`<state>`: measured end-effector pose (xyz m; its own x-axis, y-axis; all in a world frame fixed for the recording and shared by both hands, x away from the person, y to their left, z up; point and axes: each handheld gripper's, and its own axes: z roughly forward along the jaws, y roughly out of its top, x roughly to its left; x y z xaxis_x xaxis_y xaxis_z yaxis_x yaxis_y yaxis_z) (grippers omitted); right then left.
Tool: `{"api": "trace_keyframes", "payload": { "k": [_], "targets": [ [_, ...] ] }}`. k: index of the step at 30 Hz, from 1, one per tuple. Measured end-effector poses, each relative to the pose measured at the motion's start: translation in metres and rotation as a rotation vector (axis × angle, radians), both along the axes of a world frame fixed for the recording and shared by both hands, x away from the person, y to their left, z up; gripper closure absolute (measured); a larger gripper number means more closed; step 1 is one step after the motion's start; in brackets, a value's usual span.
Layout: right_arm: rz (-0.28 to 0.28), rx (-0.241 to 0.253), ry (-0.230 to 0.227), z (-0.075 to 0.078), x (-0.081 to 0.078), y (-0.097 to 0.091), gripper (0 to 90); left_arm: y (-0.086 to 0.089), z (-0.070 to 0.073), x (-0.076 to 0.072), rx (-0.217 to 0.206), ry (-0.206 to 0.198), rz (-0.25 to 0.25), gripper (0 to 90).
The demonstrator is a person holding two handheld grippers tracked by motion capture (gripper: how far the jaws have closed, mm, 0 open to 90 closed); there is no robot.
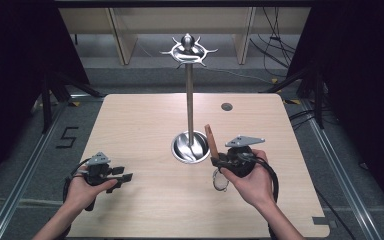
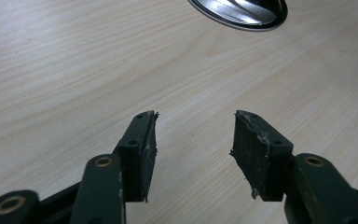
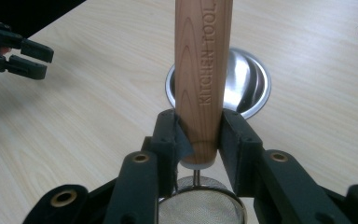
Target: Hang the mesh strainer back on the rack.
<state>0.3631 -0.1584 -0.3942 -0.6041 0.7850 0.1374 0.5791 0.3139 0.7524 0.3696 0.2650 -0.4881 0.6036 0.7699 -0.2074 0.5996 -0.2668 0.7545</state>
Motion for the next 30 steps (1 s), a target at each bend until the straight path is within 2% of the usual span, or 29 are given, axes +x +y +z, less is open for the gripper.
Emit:
{"api": "trace_keyframes", "payload": {
  "k": [2,3,4,5,6,8,11,12,13,14,15,16,17,19,20,21,22,24,26,27,29,30],
  "targets": [
    [-0.002,-0.005,-0.014,0.004,0.000,-0.002,69.3,0.000,0.000,0.000,0.002,-0.007,0.002,48.2],
    [0.009,-0.001,-0.046,0.004,0.001,-0.002,69.3,0.000,0.000,0.000,0.004,-0.008,0.002,48.2],
    [-0.004,0.012,-0.024,0.007,0.000,-0.002,69.3,0.000,0.000,0.000,0.006,-0.006,0.001,48.2],
    [-0.013,0.024,-0.030,0.009,-0.001,-0.001,69.3,0.000,0.000,0.000,0.005,-0.007,0.004,48.2],
    [0.007,0.022,-0.043,0.010,0.000,-0.003,69.3,0.000,0.000,0.000,0.004,-0.009,0.009,48.2],
    [-0.017,0.033,-0.041,0.013,-0.002,-0.002,69.3,0.000,0.001,0.000,0.002,-0.006,0.011,48.2],
    [0.001,0.025,-0.069,0.015,0.000,-0.005,69.3,0.001,0.002,0.000,0.007,-0.007,0.006,48.2],
    [-0.011,0.035,-0.057,0.017,-0.001,-0.004,69.3,0.001,0.002,0.000,0.007,-0.015,0.013,48.2],
    [-0.012,0.032,-0.073,0.016,0.000,-0.004,69.3,0.002,0.002,-0.001,0.014,-0.019,0.014,48.2],
    [-0.019,0.039,-0.052,0.019,-0.002,-0.004,69.3,0.003,0.003,0.000,0.013,-0.009,0.002,48.2],
    [-0.016,0.027,-0.073,0.019,-0.001,-0.005,69.3,0.002,0.002,-0.001,0.001,-0.012,0.010,48.2],
    [-0.011,0.034,-0.073,0.020,-0.001,-0.005,69.3,0.002,0.002,-0.001,0.001,-0.011,0.011,48.2],
    [-0.019,0.036,-0.088,0.020,-0.001,-0.005,69.3,0.002,0.003,-0.001,0.004,-0.011,0.009,48.2],
    [-0.009,0.037,-0.086,0.023,0.000,-0.005,69.3,0.003,0.004,-0.001,0.020,-0.013,-0.001,48.2],
    [-0.012,0.031,-0.089,0.024,-0.001,-0.004,69.3,0.002,0.003,-0.001,0.003,-0.020,0.010,48.2],
    [-0.002,0.036,-0.110,0.024,0.001,-0.004,69.3,0.002,0.003,-0.001,0.005,-0.019,0.008,48.2],
    [-0.009,0.040,-0.094,0.025,0.000,-0.004,69.3,0.002,0.003,-0.001,0.006,-0.018,0.007,48.2],
    [-0.012,0.032,-0.108,0.026,0.001,-0.004,69.3,0.002,0.003,-0.001,0.007,-0.018,0.007,48.2],
    [-0.016,0.044,-0.094,0.028,0.001,-0.003,69.3,0.002,0.003,-0.002,0.017,-0.022,0.015,48.2],
    [-0.009,0.041,-0.111,0.029,0.002,-0.003,69.3,0.002,0.004,-0.002,0.018,-0.022,0.013,48.2],
    [-0.008,0.041,-0.114,0.032,0.003,-0.003,69.3,0.001,0.004,-0.002,0.019,-0.024,0.012,48.2],
    [-0.023,0.058,-0.109,0.033,0.002,-0.002,69.3,0.001,0.004,-0.002,0.018,-0.024,0.012,48.2]
  ]
}}
